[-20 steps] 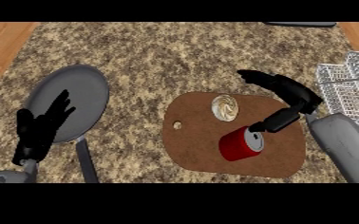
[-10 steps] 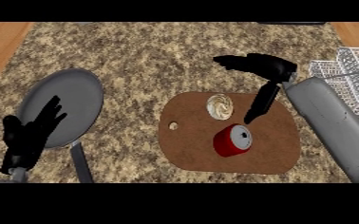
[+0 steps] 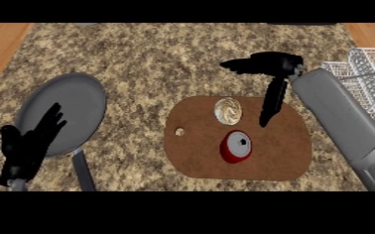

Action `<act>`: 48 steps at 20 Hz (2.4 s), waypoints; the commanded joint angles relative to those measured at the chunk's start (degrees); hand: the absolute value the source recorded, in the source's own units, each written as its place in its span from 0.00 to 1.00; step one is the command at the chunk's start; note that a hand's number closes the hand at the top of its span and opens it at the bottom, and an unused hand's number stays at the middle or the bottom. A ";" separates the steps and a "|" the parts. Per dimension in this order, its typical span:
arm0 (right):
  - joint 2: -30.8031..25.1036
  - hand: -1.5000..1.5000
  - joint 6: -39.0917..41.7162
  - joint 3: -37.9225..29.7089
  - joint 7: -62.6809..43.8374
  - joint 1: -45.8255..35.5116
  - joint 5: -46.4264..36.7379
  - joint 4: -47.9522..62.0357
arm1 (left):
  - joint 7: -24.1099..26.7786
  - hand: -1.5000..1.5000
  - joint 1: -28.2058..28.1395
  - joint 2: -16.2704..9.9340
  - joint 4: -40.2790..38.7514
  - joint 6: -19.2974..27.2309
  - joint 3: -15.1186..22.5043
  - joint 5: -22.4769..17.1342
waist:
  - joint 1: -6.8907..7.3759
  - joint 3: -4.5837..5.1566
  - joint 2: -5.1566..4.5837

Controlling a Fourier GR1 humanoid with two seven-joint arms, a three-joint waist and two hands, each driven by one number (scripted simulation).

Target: Pick the cupcake from the cutting board and place it in the tiered basket

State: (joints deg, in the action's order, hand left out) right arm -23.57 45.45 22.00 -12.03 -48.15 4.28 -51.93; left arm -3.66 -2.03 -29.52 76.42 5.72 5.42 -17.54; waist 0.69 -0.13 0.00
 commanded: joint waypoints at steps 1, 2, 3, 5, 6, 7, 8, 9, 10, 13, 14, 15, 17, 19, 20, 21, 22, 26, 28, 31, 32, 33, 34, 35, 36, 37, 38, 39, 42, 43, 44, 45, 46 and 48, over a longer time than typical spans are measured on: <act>-1.16 0.00 2.35 -0.79 1.62 -2.34 -5.28 3.92 | -1.34 0.50 -0.07 1.31 0.86 0.07 -0.17 1.26 | 0.10 0.12 -0.15; -1.66 0.00 3.11 -1.77 -1.80 -1.25 -3.95 1.15 | 0.37 0.50 -0.73 0.53 -1.00 -1.46 -1.01 1.68 | -0.30 0.14 -0.01; -0.86 0.00 1.77 -1.57 0.14 0.25 -6.30 1.87 | 0.35 0.50 0.12 2.02 -2.06 -0.26 -1.21 2.40 | -0.29 0.14 -0.07; -0.50 0.00 2.71 -2.28 2.09 1.15 -7.41 4.06 | -0.52 0.50 0.05 -0.48 -2.55 -4.00 -4.02 0.19 | -0.10 0.13 -0.13; -2.41 0.00 5.77 -4.58 2.15 -0.35 -6.18 5.01 | -0.40 0.50 -3.46 1.13 2.28 -1.65 -2.56 1.88 | 0.06 0.12 -0.06; -0.30 0.00 4.56 -5.71 -2.31 1.19 -4.82 1.59 | -3.60 0.50 1.18 1.36 -0.36 -2.12 -3.46 1.59 | -0.49 0.14 0.02; 2.53 0.00 2.20 -3.62 -0.40 2.67 -7.71 2.32 | 0.36 0.50 -0.72 2.91 -1.58 -1.97 -2.34 3.41 | -0.30 0.14 -0.04; 0.75 0.00 5.69 -4.98 2.16 0.27 -8.60 6.15 | -2.24 0.50 -1.50 1.27 2.39 -2.71 -3.30 2.85 | 0.04 0.12 -0.09; -0.55 0.00 7.42 -6.64 0.60 0.80 -7.45 3.79 | -0.22 0.50 -0.55 2.69 -1.21 -2.97 -4.13 3.12 | -0.29 0.14 -0.04; 0.86 0.00 7.69 -6.99 4.31 0.66 -10.20 7.56 | -2.10 0.50 -0.89 1.87 0.25 -4.23 -4.88 3.44 | -0.05 0.12 -0.11; 0.75 0.00 5.75 -5.62 7.11 3.30 -12.73 6.38 | -0.77 0.50 -3.83 1.80 2.73 -4.03 -5.61 3.20 | 0.08 0.11 -0.08; 2.74 0.00 6.49 -7.18 2.66 2.90 -10.69 5.02 | -5.39 0.50 -3.09 1.67 5.59 -3.29 -5.10 3.77 | -0.17 0.11 0.02; 3.26 0.00 4.74 -7.33 9.43 -0.88 -15.39 12.40 | -2.89 0.50 0.02 3.93 0.14 -3.24 -5.18 5.08 | 0.20 0.11 -0.26; 2.30 0.00 5.12 -8.47 11.63 -0.70 -16.33 14.04 | -3.81 0.50 -2.84 3.68 5.12 -3.84 -4.95 5.33 | 0.36 0.10 -0.21; 4.51 0.00 4.61 -8.20 8.35 1.58 -16.11 9.53 | -2.56 0.50 -0.40 3.75 -0.87 -5.77 -6.64 4.95 | -0.23 0.13 -0.09; 3.43 0.00 5.11 -8.13 9.49 3.29 -16.33 8.13 | -0.07 0.50 -0.61 7.42 -1.70 -1.64 -4.34 8.45 | -0.39 0.14 -0.07; 4.32 0.00 4.40 -8.98 7.91 4.62 -16.05 6.66 | -5.58 0.50 0.49 5.52 2.58 -3.58 -5.83 5.91 | -0.45 0.13 0.01; 5.75 0.00 4.77 -9.61 8.04 6.22 -17.79 5.02 | -3.32 0.50 -0.26 4.42 -0.17 -6.36 -8.81 6.17 | -0.54 0.14 0.04; 7.43 0.00 2.88 -9.21 13.16 1.48 -21.75 13.18 | -0.51 0.50 -1.41 6.97 0.59 -4.67 -7.10 8.92 | 0.10 0.12 -0.17; 6.50 0.00 2.46 -10.60 17.20 0.49 -23.60 16.47 | -3.33 0.50 -0.22 5.92 1.11 -6.22 -8.62 8.35 | 0.27 0.10 -0.25; 10.41 0.00 1.29 -10.60 9.98 4.93 -21.47 8.39 | -5.32 0.50 -0.91 7.60 4.24 -4.42 -7.36 9.34 | -0.35 0.13 0.03; 10.44 0.00 2.45 -11.72 7.41 4.83 -20.63 6.60 | -2.79 0.50 0.88 7.55 -1.84 -5.49 -8.77 9.71 | -0.58 0.15 0.03; 8.89 0.00 1.31 -10.82 15.54 1.99 -24.59 15.03 | -3.74 0.50 -2.40 8.52 3.92 -4.81 -7.29 10.24 | 0.21 0.11 -0.17; 11.03 0.00 2.53 -11.76 7.83 4.29 -22.02 7.51 | -2.05 0.50 -0.60 5.83 -0.14 -7.97 -10.96 8.48 | -0.42 0.14 0.03; 12.69 0.00 -0.57 -10.72 11.66 2.33 -24.74 13.72 | -5.31 0.50 2.09 5.67 -0.20 -7.50 -10.46 8.73 | -0.04 0.12 -0.16; 11.79 0.00 -0.45 -11.15 12.88 4.50 -25.03 13.17 | -5.95 0.50 -2.18 7.57 5.36 -6.20 -9.19 9.42 | 0.00 0.11 -0.08; 13.23 0.00 0.11 -11.44 10.52 3.56 -24.74 12.44 | -4.12 0.50 -2.83 6.19 3.35 -8.65 -11.26 8.12 | -0.06 0.12 -0.05; 12.58 0.00 0.01 -11.63 12.30 3.04 -25.67 13.17 | -3.68 0.50 4.00 7.43 -3.81 -7.35 -11.06 10.07 | -0.33 0.14 -0.14; 14.03 0.00 0.17 -12.45 11.06 3.08 -26.56 14.11 | -6.01 0.50 -0.72 8.35 4.29 -7.03 -10.50 10.69 | -0.09 0.12 -0.07; 14.62 0.00 0.62 -11.32 9.53 7.23 -26.45 8.30 | -3.74 0.50 -0.44 8.58 0.65 -8.20 -11.20 10.67 | -0.47 0.14 0.03; 14.01 0.00 -0.15 -11.45 12.36 7.03 -27.79 10.94 | -5.23 0.50 0.62 8.45 0.73 -8.42 -11.76 10.41 | -0.32 0.13 -0.05; 14.47 0.00 -0.34 -11.52 14.23 5.06 -28.88 13.30 | -5.59 0.50 0.36 8.13 2.16 -9.01 -11.83 10.72 | -0.14 0.12 -0.09; 15.56 0.00 -0.46 -11.19 13.17 6.41 -28.83 12.00 | -6.98 0.50 -0.78 8.34 4.09 -9.04 -11.62 10.56 | -0.18 0.12 -0.05; 18.10 0.00 -2.44 -9.95 12.01 8.13 -29.76 11.09 | -2.05 0.50 0.39 9.51 -0.93 -7.52 -11.47 13.06 | -0.40 0.14 -0.05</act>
State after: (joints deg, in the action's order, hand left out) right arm -9.58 45.12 10.86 0.49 -42.28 -24.03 -40.63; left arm -7.13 -2.53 -21.41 77.85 -2.91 -6.20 -6.68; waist 0.20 0.23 0.48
